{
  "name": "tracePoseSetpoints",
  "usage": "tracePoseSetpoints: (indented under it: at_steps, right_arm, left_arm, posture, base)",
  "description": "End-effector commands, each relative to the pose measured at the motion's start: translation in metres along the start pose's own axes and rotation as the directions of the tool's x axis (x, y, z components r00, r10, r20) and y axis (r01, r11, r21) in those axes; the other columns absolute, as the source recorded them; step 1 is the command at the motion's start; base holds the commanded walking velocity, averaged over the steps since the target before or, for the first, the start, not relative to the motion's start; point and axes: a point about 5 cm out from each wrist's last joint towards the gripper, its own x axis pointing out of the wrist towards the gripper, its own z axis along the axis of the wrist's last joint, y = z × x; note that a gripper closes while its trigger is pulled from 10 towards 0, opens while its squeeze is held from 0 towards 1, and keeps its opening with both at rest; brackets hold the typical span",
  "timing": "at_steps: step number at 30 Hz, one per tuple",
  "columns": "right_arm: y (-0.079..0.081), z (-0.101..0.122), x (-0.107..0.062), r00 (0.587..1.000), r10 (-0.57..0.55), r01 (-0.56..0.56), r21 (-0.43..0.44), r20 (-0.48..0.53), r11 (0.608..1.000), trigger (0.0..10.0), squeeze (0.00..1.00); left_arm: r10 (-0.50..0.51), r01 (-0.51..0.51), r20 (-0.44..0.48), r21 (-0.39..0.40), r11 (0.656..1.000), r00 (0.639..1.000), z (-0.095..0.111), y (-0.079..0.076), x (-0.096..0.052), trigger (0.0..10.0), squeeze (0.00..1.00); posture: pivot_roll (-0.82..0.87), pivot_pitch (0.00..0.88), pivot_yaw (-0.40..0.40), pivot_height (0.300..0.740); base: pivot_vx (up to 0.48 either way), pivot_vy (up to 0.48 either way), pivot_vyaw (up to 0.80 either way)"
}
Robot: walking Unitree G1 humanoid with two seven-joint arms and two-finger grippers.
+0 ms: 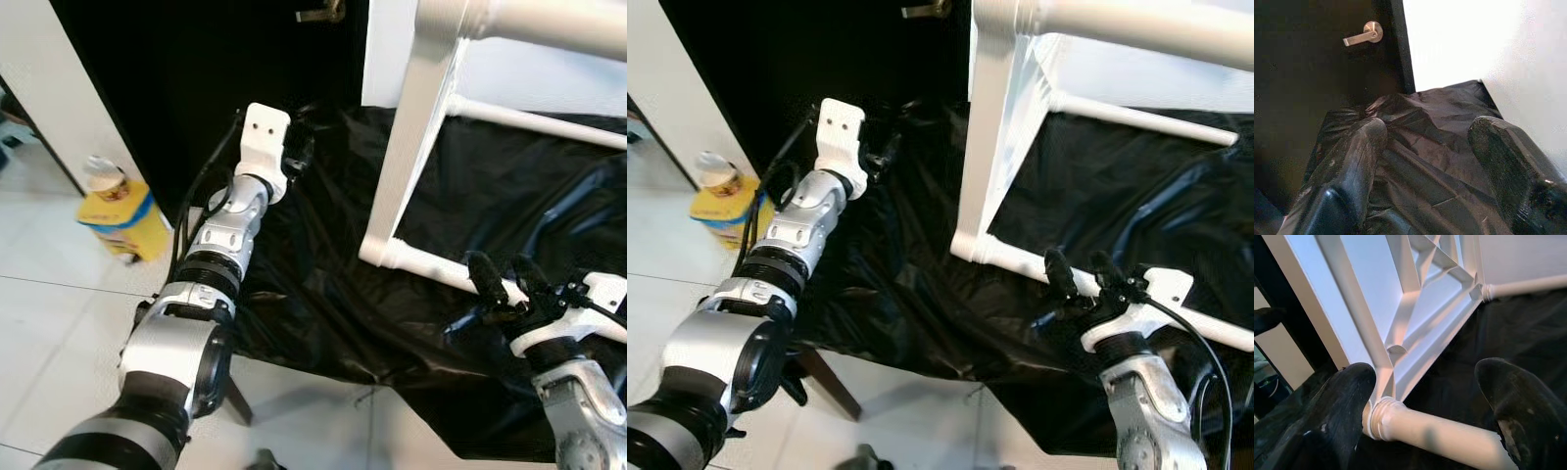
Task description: Building children table
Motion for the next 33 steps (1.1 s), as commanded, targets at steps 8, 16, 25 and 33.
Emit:
tracePoseSetpoints:
  at_steps: [8,16,25,33]
  right_arm:
    - [-0.0010,0.0007,-0.0018,1.000,-0.005,0.005,0.005,0.001,1.000,10.0,0.00]
    - [-0.0010,0.0007,-0.0018,1.000,-0.005,0.005,0.005,0.001,1.000,10.0,0.00]
    - [-0.0010,0.0007,-0.0018,1.000,-0.005,0.005,0.005,0.001,1.000,10.0,0.00]
    - [-0.0010,0.0007,-0.0018,1.000,-0.005,0.005,0.005,0.001,1.000,10.0,0.00]
  left_arm:
    - [0.029,-0.029,-0.014,0.005,1.000,0.999,-0.0022,0.0030,-0.0007,10.0,0.00]
    - [0.029,-0.029,-0.014,0.005,1.000,0.999,-0.0022,0.0030,-0.0007,10.0,0.00]
    - [0.029,-0.029,-0.014,0.005,1.000,0.999,-0.0022,0.0030,-0.0007,10.0,0.00]
    - [0.029,-0.029,-0.014,0.005,1.000,0.999,-0.0022,0.0030,-0.0007,10.0,0.00]
  posture:
    - [-0.04,0.158,0.091,0.740]
    - [-0.04,0.158,0.091,0.740]
    - [-0.04,0.158,0.091,0.740]
    - [-0.04,0.158,0.091,0.740]
  base:
    - [0.000,0.000,0.00]
    - [0.000,0.000,0.00]
    - [0.000,0.000,0.00]
    - [0.000,0.000,0.00]
